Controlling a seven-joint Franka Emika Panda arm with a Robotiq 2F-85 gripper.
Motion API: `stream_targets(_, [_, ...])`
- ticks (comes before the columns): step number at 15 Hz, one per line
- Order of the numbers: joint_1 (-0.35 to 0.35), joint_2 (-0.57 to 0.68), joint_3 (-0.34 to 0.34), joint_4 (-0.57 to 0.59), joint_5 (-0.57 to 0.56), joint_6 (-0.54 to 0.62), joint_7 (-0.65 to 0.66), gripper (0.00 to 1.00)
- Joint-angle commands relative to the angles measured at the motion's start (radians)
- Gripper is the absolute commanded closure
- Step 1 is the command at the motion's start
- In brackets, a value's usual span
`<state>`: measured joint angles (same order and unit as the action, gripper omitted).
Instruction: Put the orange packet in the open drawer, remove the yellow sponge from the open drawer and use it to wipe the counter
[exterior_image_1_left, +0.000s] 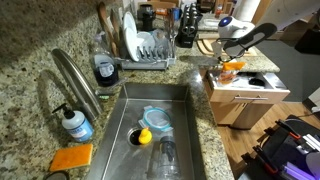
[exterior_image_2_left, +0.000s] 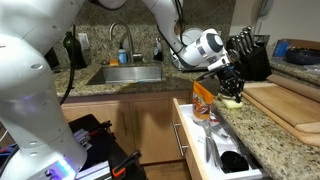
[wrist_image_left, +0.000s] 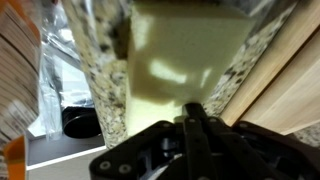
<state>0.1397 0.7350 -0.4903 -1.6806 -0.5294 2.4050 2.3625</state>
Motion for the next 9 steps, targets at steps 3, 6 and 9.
stream_targets(3, [0.061,-0.178,0.049,-0.178,-0.146,0.147,-0.021,1.0])
stream_targets(6, [0.022,-0.223,0.043,-0.164,-0.192,0.195,0.033,1.0])
stream_targets(9, [-0.089,-0.238,0.084,-0.12,-0.094,0.14,-0.017,1.0])
